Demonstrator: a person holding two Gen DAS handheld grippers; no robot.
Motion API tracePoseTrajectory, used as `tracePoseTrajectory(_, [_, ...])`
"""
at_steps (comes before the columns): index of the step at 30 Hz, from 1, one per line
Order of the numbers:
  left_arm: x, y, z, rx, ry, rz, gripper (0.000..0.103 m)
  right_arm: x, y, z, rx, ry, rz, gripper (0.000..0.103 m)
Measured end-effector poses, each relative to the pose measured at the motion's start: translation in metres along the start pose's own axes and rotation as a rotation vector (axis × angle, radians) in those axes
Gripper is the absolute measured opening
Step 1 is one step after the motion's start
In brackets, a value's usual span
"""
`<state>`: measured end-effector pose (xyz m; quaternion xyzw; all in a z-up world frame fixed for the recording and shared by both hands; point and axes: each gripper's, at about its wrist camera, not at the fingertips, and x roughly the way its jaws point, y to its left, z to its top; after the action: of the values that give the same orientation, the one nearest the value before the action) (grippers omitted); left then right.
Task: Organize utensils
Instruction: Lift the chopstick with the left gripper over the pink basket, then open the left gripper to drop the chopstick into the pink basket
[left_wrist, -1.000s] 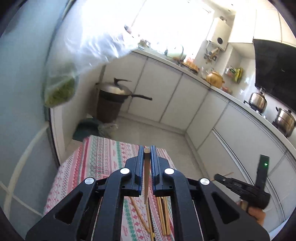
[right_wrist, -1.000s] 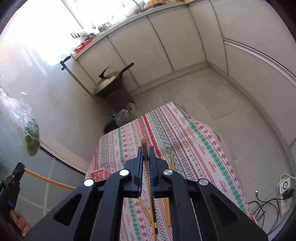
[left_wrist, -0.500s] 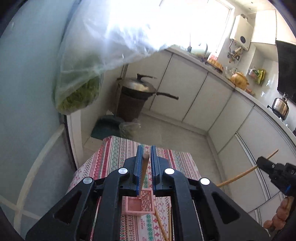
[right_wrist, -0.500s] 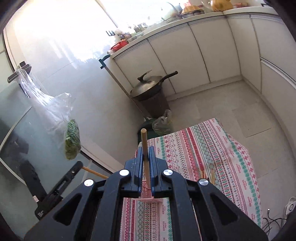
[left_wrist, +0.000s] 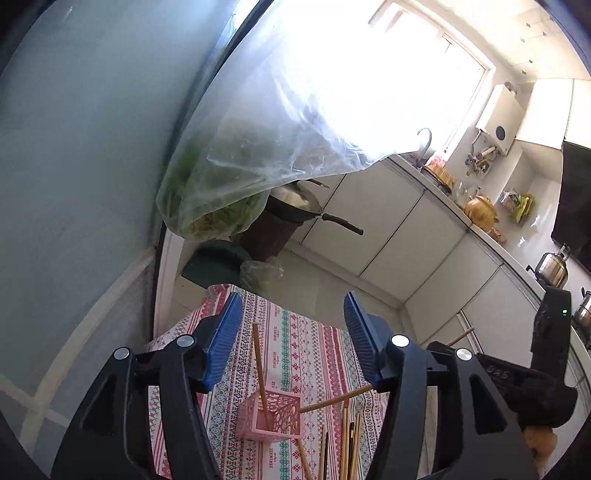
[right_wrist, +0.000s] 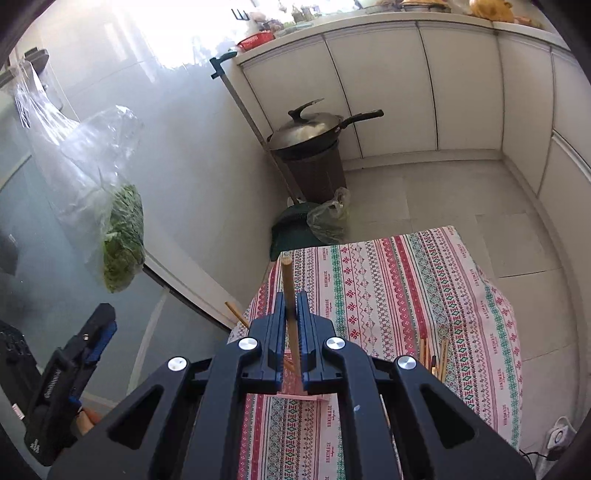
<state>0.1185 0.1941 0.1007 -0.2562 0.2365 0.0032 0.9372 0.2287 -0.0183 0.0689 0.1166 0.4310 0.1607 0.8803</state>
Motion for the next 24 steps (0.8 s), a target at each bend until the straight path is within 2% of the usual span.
tracePoseTrajectory(5, [0.012, 0.002, -0.003, 0.005, 0.052, 0.000, 0.054, 0.047, 0.004, -0.009, 0.018, 0.079, -0.004, 0.007])
tracePoseTrajectory(7, [0.017, -0.002, -0.007, 0.032, 0.071, 0.012, 0.054, 0.051, 0.002, -0.012, 0.040, 0.077, 0.012, 0.008])
tracePoseTrajectory(10, [0.017, -0.008, -0.010, 0.062, 0.071, 0.021, 0.054, 0.040, -0.002, -0.014, 0.046, 0.026, 0.006, 0.016])
tracePoseTrajectory(12, [0.014, -0.013, -0.013, 0.076, 0.068, 0.020, 0.058, 0.027, -0.005, -0.016, 0.040, -0.020, -0.018, 0.029])
tracePoseTrajectory(14, [0.011, -0.019, -0.016, 0.088, 0.060, 0.022, 0.064, 0.012, -0.007, -0.023, 0.017, -0.077, -0.050, 0.030])
tracePoseTrajectory(19, [0.006, -0.040, -0.032, 0.167, 0.034, 0.078, 0.069, -0.019, -0.011, -0.048, -0.046, -0.196, -0.139, 0.043])
tracePoseTrajectory(22, [0.004, -0.054, -0.046, 0.213, 0.020, 0.106, 0.075, -0.033, -0.014, -0.064, -0.081, -0.253, -0.192, 0.051])
tracePoseTrajectory(24, [0.003, -0.064, -0.057, 0.247, 0.015, 0.119, 0.077, -0.042, -0.016, -0.074, -0.102, -0.295, -0.228, 0.064])
